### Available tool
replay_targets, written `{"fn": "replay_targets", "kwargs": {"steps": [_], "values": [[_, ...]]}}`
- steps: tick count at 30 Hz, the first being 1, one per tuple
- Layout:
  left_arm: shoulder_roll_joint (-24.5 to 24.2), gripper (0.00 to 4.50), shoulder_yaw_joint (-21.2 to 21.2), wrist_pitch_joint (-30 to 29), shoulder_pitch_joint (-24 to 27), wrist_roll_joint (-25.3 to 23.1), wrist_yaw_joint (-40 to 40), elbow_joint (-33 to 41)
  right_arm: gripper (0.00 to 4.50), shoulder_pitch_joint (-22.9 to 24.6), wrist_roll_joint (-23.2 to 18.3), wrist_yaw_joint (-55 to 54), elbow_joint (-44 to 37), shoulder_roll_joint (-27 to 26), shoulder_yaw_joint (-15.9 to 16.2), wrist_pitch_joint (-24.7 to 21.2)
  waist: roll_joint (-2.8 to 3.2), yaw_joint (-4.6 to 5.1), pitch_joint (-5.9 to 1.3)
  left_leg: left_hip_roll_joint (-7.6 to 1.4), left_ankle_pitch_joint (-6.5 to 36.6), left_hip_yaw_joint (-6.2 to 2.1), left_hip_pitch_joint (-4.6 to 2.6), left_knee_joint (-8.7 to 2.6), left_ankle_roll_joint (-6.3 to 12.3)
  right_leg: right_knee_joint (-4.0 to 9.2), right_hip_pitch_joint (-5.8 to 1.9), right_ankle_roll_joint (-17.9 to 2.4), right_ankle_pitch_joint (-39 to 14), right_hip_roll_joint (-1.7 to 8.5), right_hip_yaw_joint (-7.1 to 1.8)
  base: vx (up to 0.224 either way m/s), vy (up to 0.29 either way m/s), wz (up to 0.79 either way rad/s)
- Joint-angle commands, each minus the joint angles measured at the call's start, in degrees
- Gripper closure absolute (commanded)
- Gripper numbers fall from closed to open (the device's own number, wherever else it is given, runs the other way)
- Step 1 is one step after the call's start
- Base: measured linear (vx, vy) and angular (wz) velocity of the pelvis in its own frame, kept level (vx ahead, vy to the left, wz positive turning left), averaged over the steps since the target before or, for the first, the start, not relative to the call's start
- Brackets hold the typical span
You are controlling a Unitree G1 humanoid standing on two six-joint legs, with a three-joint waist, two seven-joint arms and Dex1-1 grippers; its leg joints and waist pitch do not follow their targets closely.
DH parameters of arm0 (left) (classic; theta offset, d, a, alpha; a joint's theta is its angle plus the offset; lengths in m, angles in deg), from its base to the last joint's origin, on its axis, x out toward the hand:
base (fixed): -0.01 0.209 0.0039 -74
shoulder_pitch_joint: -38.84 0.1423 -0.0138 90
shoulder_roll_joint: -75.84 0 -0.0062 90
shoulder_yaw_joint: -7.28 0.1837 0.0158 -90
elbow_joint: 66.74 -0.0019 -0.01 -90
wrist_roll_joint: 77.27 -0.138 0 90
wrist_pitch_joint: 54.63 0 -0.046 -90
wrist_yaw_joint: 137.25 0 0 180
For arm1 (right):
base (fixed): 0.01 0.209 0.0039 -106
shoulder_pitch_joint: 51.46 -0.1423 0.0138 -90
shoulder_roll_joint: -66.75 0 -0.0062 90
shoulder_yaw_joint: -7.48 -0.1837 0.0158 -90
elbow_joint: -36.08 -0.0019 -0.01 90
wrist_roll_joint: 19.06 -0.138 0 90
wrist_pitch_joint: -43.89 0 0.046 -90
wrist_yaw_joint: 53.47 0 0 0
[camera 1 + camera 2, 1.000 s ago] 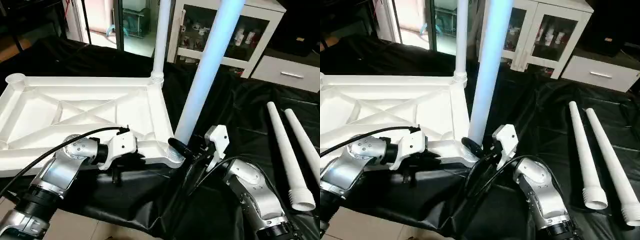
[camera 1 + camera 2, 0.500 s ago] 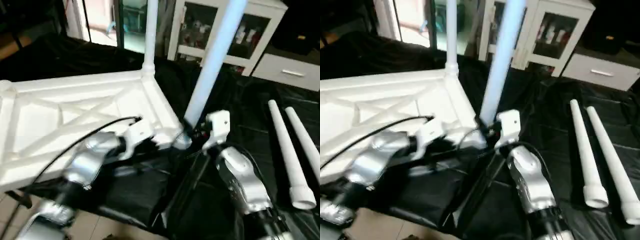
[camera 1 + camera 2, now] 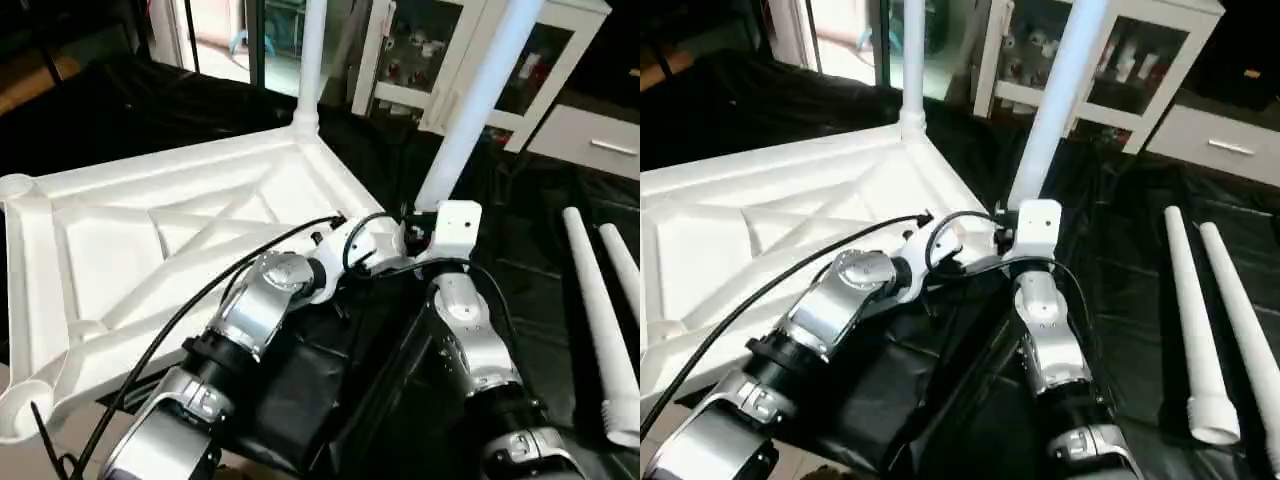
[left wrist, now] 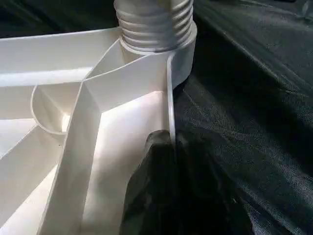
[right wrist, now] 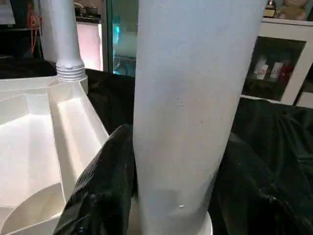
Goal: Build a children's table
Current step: Pick table leg
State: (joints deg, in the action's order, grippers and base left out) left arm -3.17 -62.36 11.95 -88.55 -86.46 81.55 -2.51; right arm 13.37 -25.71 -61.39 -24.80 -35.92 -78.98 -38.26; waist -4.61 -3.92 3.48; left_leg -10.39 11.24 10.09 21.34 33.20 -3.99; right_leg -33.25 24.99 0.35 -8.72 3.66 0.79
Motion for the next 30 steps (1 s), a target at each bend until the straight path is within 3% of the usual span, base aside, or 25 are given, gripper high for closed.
{"fn": "replay_targets", "kwargs": {"steps": [1, 2, 4, 7, 11, 17, 23, 24, 25, 27, 30], "values": [[-0.47, 4.50, 0.41, 3.08, -1.82, 1.32, 3.30, 4.61, 2.64, 2.58, -0.35, 0.49, 9.72, 1.94, -4.89, -2.47, 0.26, 0.22, -3.20, -1.76, 8.10, 0.08, -0.65, -3.72, 4.31, 2.23, -3.42, -11.39, -2.29, 2.99, -1.39, 0.000, 0.000, 0.00], [-0.91, 4.50, 0.37, 3.06, -1.63, 1.45, 3.45, 4.73, 2.64, 2.59, -0.33, 0.96, 9.65, 1.93, -4.62, -1.85, 0.33, 0.33, -3.10, -1.88, 10.07, -0.05, -0.64, -3.89, 3.51, 2.59, -3.39, -10.87, -5.87, 3.07, -1.37, 0.000, 0.000, 0.00], [-1.38, 4.50, 0.24, 2.98, -1.45, 1.58, 3.58, 4.89, 2.64, 2.62, -0.79, 1.53, 9.31, 1.73, -4.67, -1.47, 0.36, 0.46, -3.06, -1.95, 11.30, -0.14, -0.68, -4.00, 2.48, 2.72, -3.26, -10.19, -8.21, 3.03, -1.37, 0.000, 0.000, 0.00], [-2.12, 4.50, 0.02, 3.24, -1.13, 1.66, 3.82, 5.07, 1.94, 2.70, -2.48, 4.38, 8.03, 1.49, -4.77, -0.79, 0.30, 0.54, -3.09, -1.94, 11.04, -0.17, -0.61, -3.94, 2.18, 2.58, -3.24, -9.93, -7.31, 3.00, -1.39, 0.000, 0.000, 0.00], [-3.17, 4.50, -0.01, 3.62, -0.52, 1.94, 4.28, 5.60, 1.59, 2.92, -4.01, 7.94, 6.23, 1.80, -4.95, 0.48, 0.26, 0.16, -3.34, -1.93, 7.40, 0.05, -0.58, -3.53, 3.83, 1.97, -3.42, -11.74, -1.77, 3.04, -1.42, 0.000, 0.000, 0.00], [-5.52, 4.50, -0.18, 4.54, 1.01, 2.50, 5.51, 6.69, 1.13, 5.58, -6.73, 15.06, -1.01, 3.97, -4.56, 0.45, 0.47, 0.04, -3.23, -2.02, 5.99, 0.04, -0.52, -3.46, 4.84, 1.72, -3.68, -12.65, -0.53, 3.07, -1.39, 0.000, 0.000, 0.00], [-8.63, 4.50, -0.64, 9.59, 3.88, 4.37, 10.40, 8.77, 0.64, 9.85, -10.57, 24.47, -10.65, 7.83, -3.82, -3.66, 0.44, 0.16, -2.88, -2.09, 8.32, -0.02, -0.37, -3.59, 4.61, 2.40, -3.67, -12.01, -5.89, 3.16, -1.46, 0.000, 0.000, 0.00], [-10.73, 4.50, -0.81, 10.50, 5.54, 5.50, 13.23, 10.24, 0.64, 12.66, -14.45, 31.66, -16.61, 11.40, -2.38, -8.79, 0.45, -0.04, -2.73, -2.33, 9.18, -0.12, -0.36, -3.69, 4.83, 2.42, -3.80, -11.47, -6.89, 3.14, -1.52, 0.000, 0.000, 0.00], [-10.88, 4.50, -0.82, 10.60, 5.65, 5.57, 13.43, 10.33, 0.64, 12.86, -14.72, 32.18, -17.02, 11.68, -2.27, -9.19, 0.52, -0.06, -2.68, -2.26, 9.45, -0.15, -0.44, -3.71, 5.01, 2.42, -3.81, -11.32, -7.21, 3.04, -1.49, 0.000, 0.000, 0.00], [-13.13, 4.50, -1.09, 12.40, 7.29, 7.54, 16.91, 11.62, 0.64, 15.82, -17.39, 40.89, -22.24, 17.32, -0.32, -13.32, 0.48, -0.02, -2.58, -2.42, 9.92, -0.15, -0.31, -3.81, 5.14, 2.65, -3.74, -11.11, -9.18, 3.17, -1.52, 0.000, 0.000, 0.00], [-14.10, 4.50, -1.56, 12.66, 8.16, 8.93, 18.79, 12.36, 0.64, 17.30, -17.81, 46.88, -24.11, 21.29, 0.73, -14.21, 0.43, 0.15, -2.42, -2.47, 11.87, -0.08, -0.37, -3.85, 4.35, 3.16, -3.33, -10.88, -14.08, 3.31, -1.50, 0.000, 0.000, 0.00]]}}
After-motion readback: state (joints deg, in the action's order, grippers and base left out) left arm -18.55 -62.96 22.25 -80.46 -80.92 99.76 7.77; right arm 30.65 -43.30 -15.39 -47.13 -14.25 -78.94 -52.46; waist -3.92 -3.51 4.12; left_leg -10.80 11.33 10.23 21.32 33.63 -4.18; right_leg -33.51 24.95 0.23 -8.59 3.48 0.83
